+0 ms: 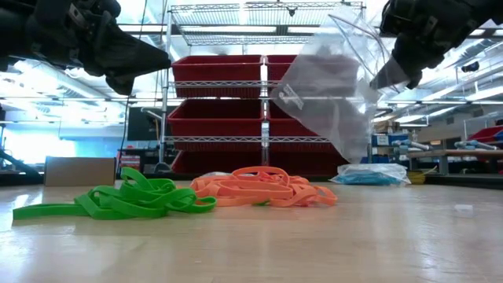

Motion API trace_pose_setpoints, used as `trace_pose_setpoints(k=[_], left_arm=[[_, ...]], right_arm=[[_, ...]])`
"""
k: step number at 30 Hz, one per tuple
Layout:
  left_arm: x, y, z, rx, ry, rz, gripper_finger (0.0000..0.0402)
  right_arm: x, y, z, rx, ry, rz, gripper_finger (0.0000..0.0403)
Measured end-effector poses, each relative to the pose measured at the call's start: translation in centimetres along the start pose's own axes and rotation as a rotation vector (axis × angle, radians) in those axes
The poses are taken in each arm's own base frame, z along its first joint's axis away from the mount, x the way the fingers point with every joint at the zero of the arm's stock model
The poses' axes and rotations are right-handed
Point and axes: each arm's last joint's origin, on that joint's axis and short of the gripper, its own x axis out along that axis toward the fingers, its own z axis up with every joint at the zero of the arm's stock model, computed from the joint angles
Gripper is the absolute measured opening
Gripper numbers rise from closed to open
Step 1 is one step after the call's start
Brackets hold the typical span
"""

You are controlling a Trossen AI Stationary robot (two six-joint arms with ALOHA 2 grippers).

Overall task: Sort rubber bands
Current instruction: Put the green rubber band into the transparent zip bag

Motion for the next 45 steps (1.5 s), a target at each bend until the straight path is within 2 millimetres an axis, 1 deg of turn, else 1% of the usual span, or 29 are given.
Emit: trace_pose_setpoints(k=[13,20,22,25,27,30,34,40,42,44,45], left_arm=[[0.0,0.0,0.0,-0.002,-0.004,-0.001,0.008],[0.0,-0.1,0.8,-0.04,-0.071,-0.009,0.008],[0.0,0.0,1.0,-0.058,-0.097,0.017,0.008],[0.0,0.2,1.3,-0.129,-0.128,0.057,0.008],[-0.1,0.2,1.6,-0.171,-0.156,0.052,0.008],[-0.2,0.1,2.1,-0.197,-0.202,0.048,0.008],[-0.3,0.3,2.8,-0.243,-0.274,0.085,0.008],[-0.4,0.3,3.0,-0.258,-0.291,0.082,0.008],[-0.5,0.5,3.4,-0.277,-0.335,0.089,0.008],[-0.4,0.4,3.4,-0.276,-0.325,0.044,0.008],[-0.2,0.2,3.0,-0.24,-0.272,-0.004,0.008]], right_arm=[[0.2,0.1,0.1,0.01,0.001,0.018,0.0],[0.7,0.4,-0.1,-0.014,0.02,0.022,0.0],[0.8,0.4,-0.1,-0.021,0.025,0.021,0.0],[0.9,0.5,0.0,-0.02,0.019,0.023,0.0],[0.9,0.5,0.0,-0.02,0.016,0.024,0.0],[0.9,0.5,0.0,-0.021,0.015,0.024,0.0],[0.9,0.5,0.0,-0.027,0.012,0.025,0.0],[0.9,0.5,0.1,-0.027,0.011,0.025,0.0],[0.9,0.5,0.1,-0.027,0.011,0.025,0.0],[0.9,0.5,0.1,-0.027,0.011,0.025,0.0],[0.9,0.5,0.1,-0.028,0.012,0.025,0.0]])
